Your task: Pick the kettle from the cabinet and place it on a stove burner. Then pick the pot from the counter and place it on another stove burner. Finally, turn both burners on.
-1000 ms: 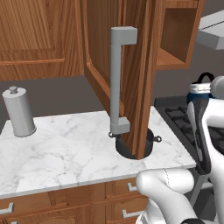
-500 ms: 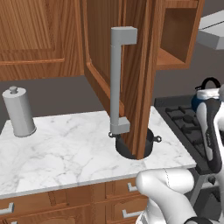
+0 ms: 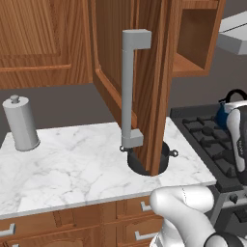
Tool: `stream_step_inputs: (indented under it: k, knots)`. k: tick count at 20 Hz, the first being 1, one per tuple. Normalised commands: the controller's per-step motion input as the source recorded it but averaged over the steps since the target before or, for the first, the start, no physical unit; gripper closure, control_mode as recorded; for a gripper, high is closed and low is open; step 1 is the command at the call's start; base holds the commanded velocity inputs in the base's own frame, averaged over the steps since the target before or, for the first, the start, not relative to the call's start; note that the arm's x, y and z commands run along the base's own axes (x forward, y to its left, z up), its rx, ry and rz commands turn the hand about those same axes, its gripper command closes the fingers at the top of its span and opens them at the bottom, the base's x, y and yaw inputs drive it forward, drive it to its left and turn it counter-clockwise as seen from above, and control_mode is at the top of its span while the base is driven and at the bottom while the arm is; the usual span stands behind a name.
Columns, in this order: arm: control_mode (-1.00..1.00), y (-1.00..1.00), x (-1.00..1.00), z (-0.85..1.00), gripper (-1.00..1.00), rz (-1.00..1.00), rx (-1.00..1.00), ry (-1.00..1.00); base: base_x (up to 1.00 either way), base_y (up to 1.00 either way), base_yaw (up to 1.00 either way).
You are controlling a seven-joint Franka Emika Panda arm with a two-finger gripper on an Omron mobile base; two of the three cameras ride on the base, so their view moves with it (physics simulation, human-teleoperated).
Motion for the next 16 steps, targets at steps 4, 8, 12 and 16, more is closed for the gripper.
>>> stream_step_inputs:
  k: [4,8,12,16]
  knots:
    - [-1.00,-0.15,0.00,-0.21,1.00,0.03,0.00,0.01,0.00,0.00,0.00]
    - [-1.00,-0.09,0.03,-0.24,1.00,0.03,0.00,0.04,0.00,0.00,0.00]
    - [-1.00,-0.03,0.12,-0.18,1.00,0.04,0.00,0.06,0.00,0.00,0.00]
    - [-1.00,-0.02,0.22,-0.12,1.00,0.02,0.00,0.03,0.00,0.00,0.00]
